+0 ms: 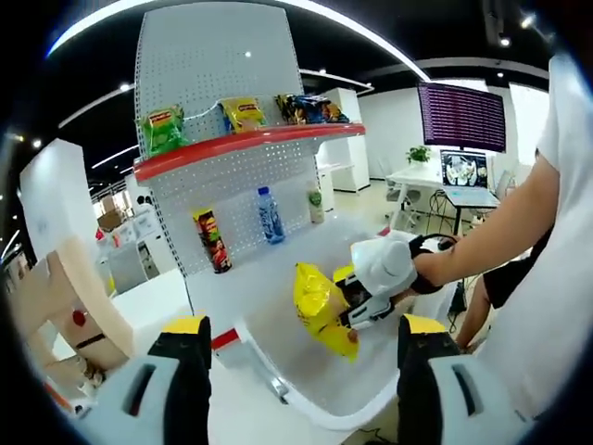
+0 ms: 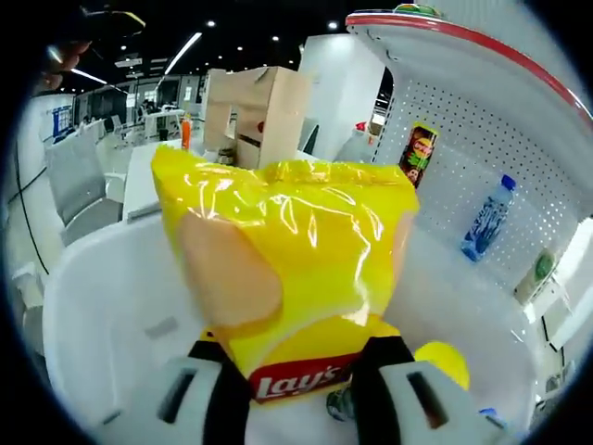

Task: Place the items from the shopping basket onto the snack and drink counter

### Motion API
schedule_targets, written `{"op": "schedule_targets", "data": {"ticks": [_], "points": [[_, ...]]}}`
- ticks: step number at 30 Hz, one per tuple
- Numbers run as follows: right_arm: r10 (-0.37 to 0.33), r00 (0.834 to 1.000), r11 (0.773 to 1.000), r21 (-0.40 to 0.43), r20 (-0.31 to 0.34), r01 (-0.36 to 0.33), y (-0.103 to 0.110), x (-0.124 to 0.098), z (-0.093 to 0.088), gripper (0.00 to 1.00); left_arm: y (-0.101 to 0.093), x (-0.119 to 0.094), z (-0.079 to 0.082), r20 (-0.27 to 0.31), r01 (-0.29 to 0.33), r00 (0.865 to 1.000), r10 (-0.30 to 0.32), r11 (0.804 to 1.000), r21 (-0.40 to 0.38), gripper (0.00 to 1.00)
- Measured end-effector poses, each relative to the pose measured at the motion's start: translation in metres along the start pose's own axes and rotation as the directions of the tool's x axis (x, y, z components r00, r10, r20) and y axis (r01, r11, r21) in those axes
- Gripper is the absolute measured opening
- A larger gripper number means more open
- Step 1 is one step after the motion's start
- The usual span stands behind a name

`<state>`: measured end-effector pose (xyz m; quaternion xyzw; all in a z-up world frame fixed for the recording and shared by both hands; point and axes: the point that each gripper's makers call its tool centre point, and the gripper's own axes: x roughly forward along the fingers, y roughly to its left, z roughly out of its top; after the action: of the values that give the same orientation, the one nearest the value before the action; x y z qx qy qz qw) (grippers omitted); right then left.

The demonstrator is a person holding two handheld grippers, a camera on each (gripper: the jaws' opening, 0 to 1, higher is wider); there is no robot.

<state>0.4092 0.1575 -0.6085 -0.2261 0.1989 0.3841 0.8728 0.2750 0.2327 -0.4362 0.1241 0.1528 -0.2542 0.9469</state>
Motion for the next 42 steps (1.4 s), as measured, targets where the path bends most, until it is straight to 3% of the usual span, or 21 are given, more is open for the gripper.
{"op": "schedule_targets", "data": {"ticks": [9, 26, 31, 42], "points": [[-0.047, 0.999, 0.998, 0.044, 0.020, 0.046, -0.017, -0.014, 0.010, 0.41, -0.003, 0.001, 0.008, 0.027, -0.008, 1.000, 0.008, 1.000, 0.007, 0.83], [-0.134, 0.984, 0.977, 0.185, 0.120, 0.110, -0.054, -0.050, 0.050, 0.41, 0.001, -0.001, 0.026, 0.086, -0.053, 0.995, 0.053, 0.999, 0.006, 0.82], [-0.169, 0.971, 0.974, 0.180, 0.170, 0.138, -0.065, -0.066, 0.070, 0.40, 0.004, -0.003, 0.027, 0.096, -0.070, 0.993, 0.070, 0.998, -0.005, 0.81], [-0.235, 0.934, 0.938, 0.313, 0.268, 0.146, -0.093, -0.097, 0.102, 0.40, 0.001, -0.005, 0.025, 0.088, -0.075, 0.993, 0.075, 0.997, -0.004, 0.81]]}}
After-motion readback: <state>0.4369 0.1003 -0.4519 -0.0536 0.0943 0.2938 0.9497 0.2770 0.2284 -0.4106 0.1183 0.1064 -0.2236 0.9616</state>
